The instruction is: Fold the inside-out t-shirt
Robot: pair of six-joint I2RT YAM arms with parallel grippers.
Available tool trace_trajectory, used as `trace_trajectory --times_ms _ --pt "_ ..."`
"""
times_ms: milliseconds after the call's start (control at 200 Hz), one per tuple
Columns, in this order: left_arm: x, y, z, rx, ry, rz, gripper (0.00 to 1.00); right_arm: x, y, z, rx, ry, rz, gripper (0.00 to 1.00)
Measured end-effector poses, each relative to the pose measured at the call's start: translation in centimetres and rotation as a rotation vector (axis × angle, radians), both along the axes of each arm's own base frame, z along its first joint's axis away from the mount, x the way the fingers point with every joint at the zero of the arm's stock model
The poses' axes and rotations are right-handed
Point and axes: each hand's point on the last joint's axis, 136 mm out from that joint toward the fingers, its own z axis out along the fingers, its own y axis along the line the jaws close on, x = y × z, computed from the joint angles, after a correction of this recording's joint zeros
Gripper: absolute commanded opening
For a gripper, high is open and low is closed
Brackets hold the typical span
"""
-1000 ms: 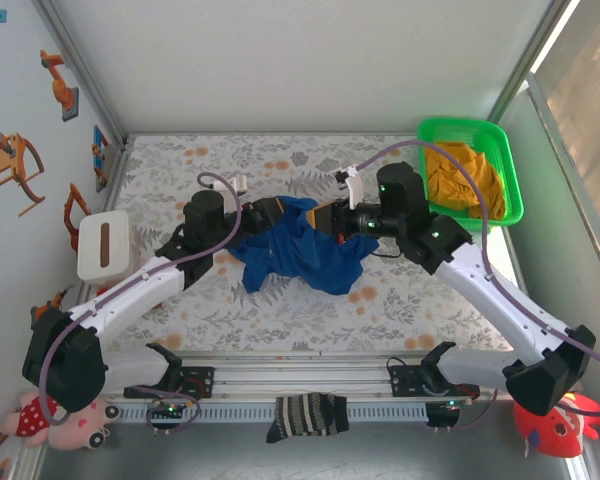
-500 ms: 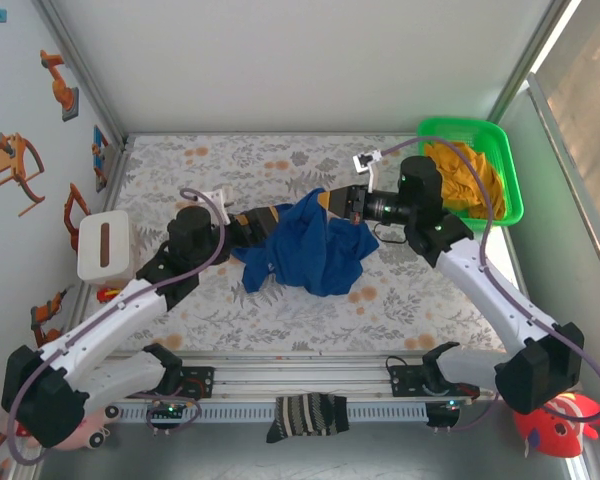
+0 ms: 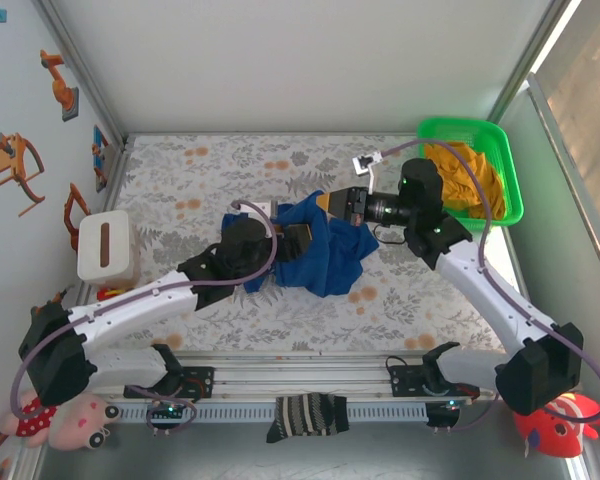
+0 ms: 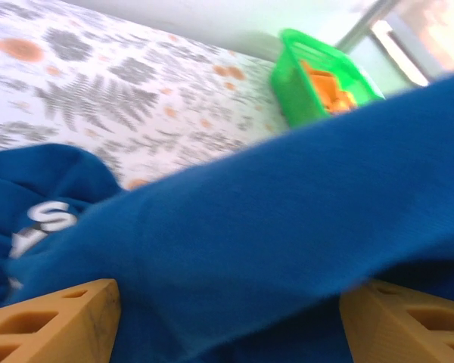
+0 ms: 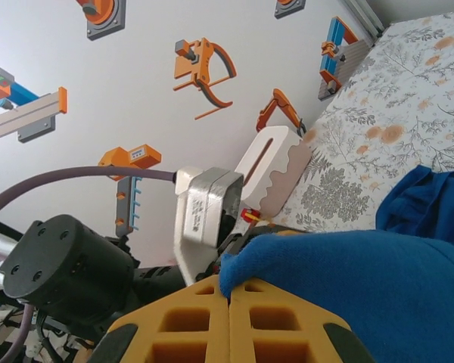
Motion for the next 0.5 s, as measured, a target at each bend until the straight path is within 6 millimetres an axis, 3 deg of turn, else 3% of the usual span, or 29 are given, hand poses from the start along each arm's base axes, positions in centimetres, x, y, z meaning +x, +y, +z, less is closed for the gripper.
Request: trace_trajectory --times_ms 310,386,501 --pt "4.8 4.0 -1.0 0.065 -0.021 0.191 0.82 -1.6 -0.8 1.5 0.02 -0.033 0.003 0.0" --pt "5.4 3.0 -0.6 0.051 -0.026 0.139 0.84 -1.7 -0.8 1.4 0.02 -0.027 0.003 0.0" --pt "5.4 0.0 0.1 0.013 -0.031 -0.003 0.87 -1.7 -0.8 1.3 0.019 -0.023 0.003 0.0"
